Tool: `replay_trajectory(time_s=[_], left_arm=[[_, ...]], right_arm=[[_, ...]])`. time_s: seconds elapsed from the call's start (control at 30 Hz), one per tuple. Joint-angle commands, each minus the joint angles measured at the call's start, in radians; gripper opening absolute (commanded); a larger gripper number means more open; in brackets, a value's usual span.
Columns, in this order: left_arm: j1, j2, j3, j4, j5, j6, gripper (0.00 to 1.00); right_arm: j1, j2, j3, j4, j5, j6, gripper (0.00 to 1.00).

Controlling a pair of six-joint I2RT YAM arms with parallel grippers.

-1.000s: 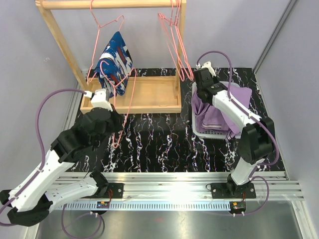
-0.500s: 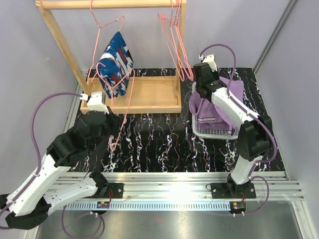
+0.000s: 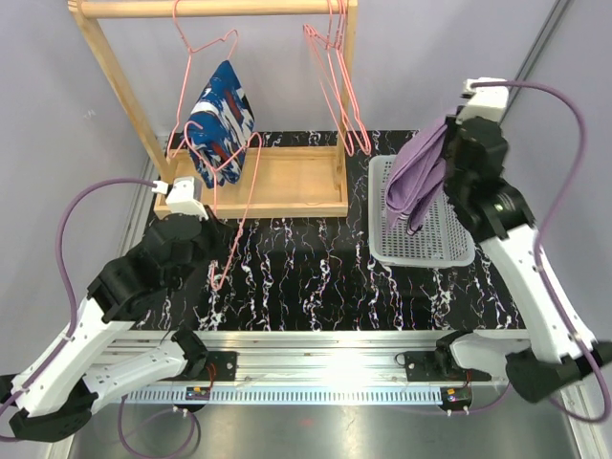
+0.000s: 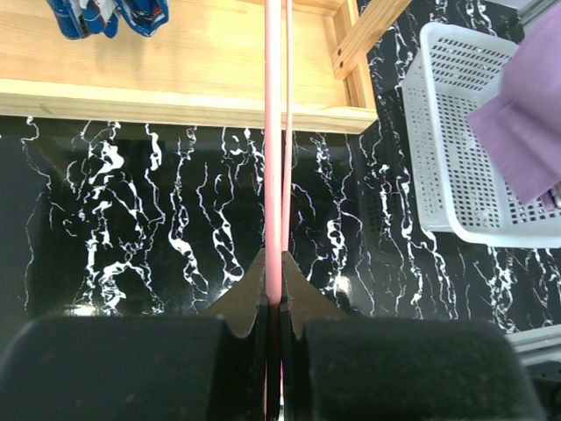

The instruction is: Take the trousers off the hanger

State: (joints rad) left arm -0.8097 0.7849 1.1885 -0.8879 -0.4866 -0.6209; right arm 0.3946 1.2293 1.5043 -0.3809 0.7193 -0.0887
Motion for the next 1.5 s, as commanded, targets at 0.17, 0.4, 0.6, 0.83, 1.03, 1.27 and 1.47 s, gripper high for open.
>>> replay_trajectory(time_s=[0.17, 0.4, 0.6, 0.83, 1.03, 1.27, 1.47], left_arm=[[0.004, -0.039, 0.019, 0.047, 0.029, -0.008, 0.0], [0.004, -0.039, 0.011, 0.047, 0.032, 0.0, 0.0], [0.004, -0.03, -0.026, 0.081, 0.039, 0.003, 0.0], [0.004, -0.018, -0.055, 0.107, 0.057, 0.001, 0.0], [0.004, -0.042, -0.07, 0.096, 0.039, 0.007, 0.0], [0.004, -0.064, -0.067, 0.069, 0.003, 0.016, 0.0], [0.004, -0.078, -0.07, 0.052, 0.0, 0.013, 0.0]], right_arm=[[-0.003, -0.186, 0.06, -0.079, -0.08, -0.101, 0.0], [-0.003, -0.2, 0.083, -0.219, 0.204, -0.266, 0.0], [-0.003, -0.165, -0.013, -0.19, 0.272, -0.368, 0.0], [-0.003, 0.077, -0.101, -0.188, 0.189, -0.252, 0.0], [0.009, 0.26, -0.09, -0.11, 0.112, -0.106, 0.0], [0.009, 0.446, -0.026, -0.089, 0.057, 0.038, 0.0], [0.007, 0.608, 0.106, -0.164, 0.033, 0.132, 0.0]])
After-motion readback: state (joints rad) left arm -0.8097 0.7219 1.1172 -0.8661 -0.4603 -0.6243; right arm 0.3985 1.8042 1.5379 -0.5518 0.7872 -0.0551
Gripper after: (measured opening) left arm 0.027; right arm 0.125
